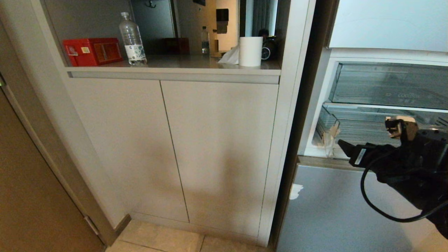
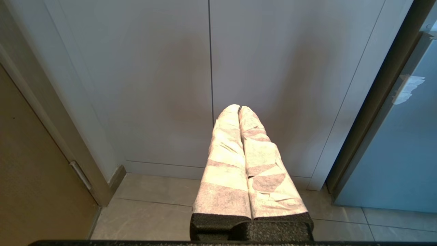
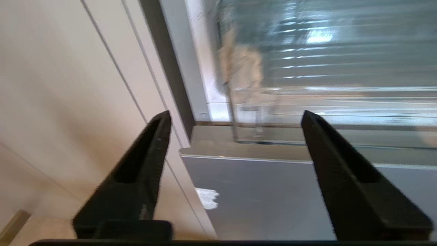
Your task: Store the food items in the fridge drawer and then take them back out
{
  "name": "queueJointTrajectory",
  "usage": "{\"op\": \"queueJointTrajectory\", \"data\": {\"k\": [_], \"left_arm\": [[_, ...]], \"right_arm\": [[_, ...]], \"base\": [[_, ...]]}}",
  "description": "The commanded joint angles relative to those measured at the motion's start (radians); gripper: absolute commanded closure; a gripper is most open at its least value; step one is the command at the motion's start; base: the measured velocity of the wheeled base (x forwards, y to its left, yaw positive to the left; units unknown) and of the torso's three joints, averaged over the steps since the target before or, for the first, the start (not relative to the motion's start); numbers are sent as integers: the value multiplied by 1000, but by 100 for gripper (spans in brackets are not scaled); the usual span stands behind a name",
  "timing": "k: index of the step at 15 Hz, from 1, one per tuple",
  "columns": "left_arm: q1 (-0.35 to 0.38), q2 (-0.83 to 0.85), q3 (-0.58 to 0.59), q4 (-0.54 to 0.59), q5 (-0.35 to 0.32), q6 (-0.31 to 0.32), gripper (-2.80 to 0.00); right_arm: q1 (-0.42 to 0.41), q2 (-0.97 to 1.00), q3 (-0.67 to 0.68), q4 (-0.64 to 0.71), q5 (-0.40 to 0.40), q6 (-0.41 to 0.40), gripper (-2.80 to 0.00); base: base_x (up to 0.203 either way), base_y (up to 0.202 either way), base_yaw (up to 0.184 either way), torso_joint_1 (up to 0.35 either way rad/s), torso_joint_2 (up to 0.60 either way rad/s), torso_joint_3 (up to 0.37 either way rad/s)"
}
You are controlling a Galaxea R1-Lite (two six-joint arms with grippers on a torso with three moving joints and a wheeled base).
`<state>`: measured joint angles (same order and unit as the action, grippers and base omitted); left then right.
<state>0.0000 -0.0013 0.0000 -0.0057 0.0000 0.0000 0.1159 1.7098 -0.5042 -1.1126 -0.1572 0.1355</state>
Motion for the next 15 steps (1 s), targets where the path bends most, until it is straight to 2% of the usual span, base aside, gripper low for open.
{"op": "queueJointTrajectory", "data": {"k": [1, 5, 8, 10, 15], "left_arm": [[0, 0, 2, 0, 0, 0, 0], [0, 0, 2, 0, 0, 0, 0], [0, 0, 2, 0, 0, 0, 0], [0, 0, 2, 0, 0, 0, 0], [0, 0, 2, 0, 1, 0, 0]], "right_arm": [[-39, -142, -65, 163, -5, -2, 0], [-150, -152, -368, 549, 0, -5, 0], [-188, -52, -626, 827, 2, -10, 0], [-201, 64, -765, 942, 4, -12, 0], [-206, 284, -1028, 1133, 14, -18, 0]], "base": [[0, 0, 0, 0, 0, 0], [0, 0, 0, 0, 0, 0], [0, 0, 0, 0, 0, 0], [0, 0, 0, 0, 0, 0], [0, 0, 0, 0, 0, 0]]}}
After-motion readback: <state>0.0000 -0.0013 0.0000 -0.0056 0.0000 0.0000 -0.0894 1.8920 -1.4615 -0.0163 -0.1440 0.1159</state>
